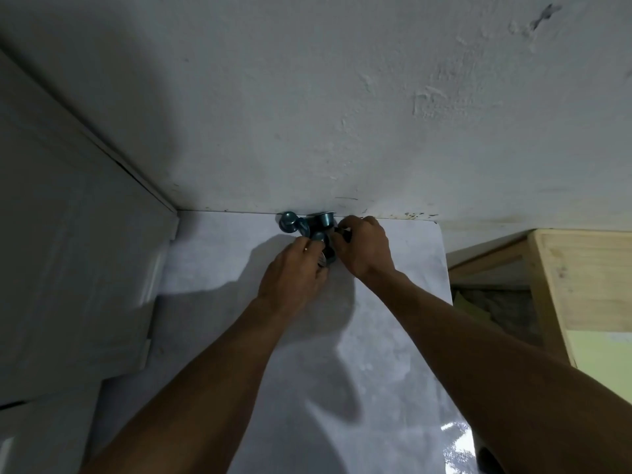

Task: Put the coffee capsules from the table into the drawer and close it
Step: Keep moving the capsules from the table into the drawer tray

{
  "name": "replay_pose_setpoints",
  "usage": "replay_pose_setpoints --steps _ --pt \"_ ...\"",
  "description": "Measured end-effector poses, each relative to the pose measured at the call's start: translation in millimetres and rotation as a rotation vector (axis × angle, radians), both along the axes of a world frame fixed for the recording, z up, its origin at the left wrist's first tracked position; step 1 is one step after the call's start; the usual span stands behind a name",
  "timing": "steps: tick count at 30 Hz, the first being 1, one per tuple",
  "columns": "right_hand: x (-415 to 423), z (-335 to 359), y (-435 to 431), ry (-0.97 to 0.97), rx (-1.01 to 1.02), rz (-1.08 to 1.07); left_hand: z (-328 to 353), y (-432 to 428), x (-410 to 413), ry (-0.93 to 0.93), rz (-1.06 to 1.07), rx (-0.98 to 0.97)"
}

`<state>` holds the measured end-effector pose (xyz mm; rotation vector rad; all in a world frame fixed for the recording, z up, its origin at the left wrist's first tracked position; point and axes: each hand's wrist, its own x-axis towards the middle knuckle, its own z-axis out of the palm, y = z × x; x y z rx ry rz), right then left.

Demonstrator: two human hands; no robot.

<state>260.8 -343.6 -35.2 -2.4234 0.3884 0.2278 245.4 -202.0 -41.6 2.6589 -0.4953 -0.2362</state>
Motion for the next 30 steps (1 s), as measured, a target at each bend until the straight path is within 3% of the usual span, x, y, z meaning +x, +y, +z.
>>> replay_pose_setpoints --steps 11,22,30 --pt "-31.8 35.9 -1.8 -0.019 -0.033 0.031 24.2 21.9 -14.5 -0.110 0.013 -0.129" --pt "-98.5 96.6 29.4 -0.354 -0.044 0.192 87.6 68.0 -60.4 -0.308 -0.014 -0.328" --pt "-148.9 142.1 50.6 -0.396 0.001 0.277 129.1 98.4 -123.8 -0.333 0.132 -0.327"
